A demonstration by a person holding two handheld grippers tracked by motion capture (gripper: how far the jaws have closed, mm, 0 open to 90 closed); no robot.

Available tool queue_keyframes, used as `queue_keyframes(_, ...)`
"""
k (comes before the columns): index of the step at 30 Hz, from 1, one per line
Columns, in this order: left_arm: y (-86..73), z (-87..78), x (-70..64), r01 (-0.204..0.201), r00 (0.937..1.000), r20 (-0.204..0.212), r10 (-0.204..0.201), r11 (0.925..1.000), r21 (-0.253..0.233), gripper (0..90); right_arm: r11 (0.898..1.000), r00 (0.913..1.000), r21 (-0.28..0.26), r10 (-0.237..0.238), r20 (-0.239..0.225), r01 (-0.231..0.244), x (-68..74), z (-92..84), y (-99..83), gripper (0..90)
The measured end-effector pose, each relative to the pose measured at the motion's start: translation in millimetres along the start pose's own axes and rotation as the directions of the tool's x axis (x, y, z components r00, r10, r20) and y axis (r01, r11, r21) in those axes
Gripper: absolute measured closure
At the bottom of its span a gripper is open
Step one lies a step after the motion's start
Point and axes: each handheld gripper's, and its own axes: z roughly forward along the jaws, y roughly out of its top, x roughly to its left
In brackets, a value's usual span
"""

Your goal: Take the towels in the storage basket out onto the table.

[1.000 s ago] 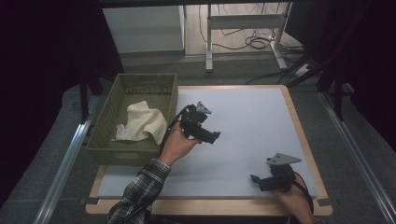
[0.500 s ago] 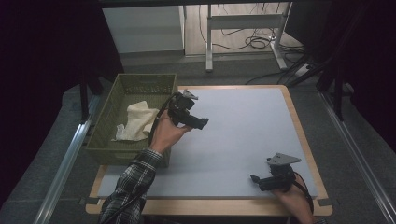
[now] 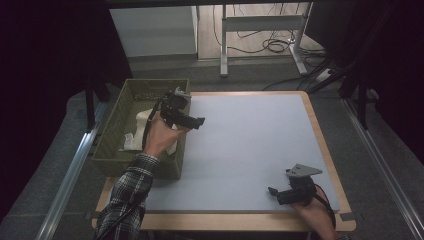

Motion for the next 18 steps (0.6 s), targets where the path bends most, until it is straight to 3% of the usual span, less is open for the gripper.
queue_keyframes(8, -10.5, -12.8, 30.0, 0.048, 0.9975, -0.051, -0.048, 0.9988, -0.003, 0.7, 1.000, 1.0000, 0.000, 0.000, 0.000, 0.000, 0.0, 0.0, 0.0, 3.6)
queue_keyframes(18, -31.2, -15.8, 65.7, 0.113, 0.9870, -0.116, -0.111, 0.9935, 0.014, 3.2, 1.000, 1.0000, 0.000, 0.000, 0.000, 0.000, 0.0, 0.0, 0.0, 3.6)
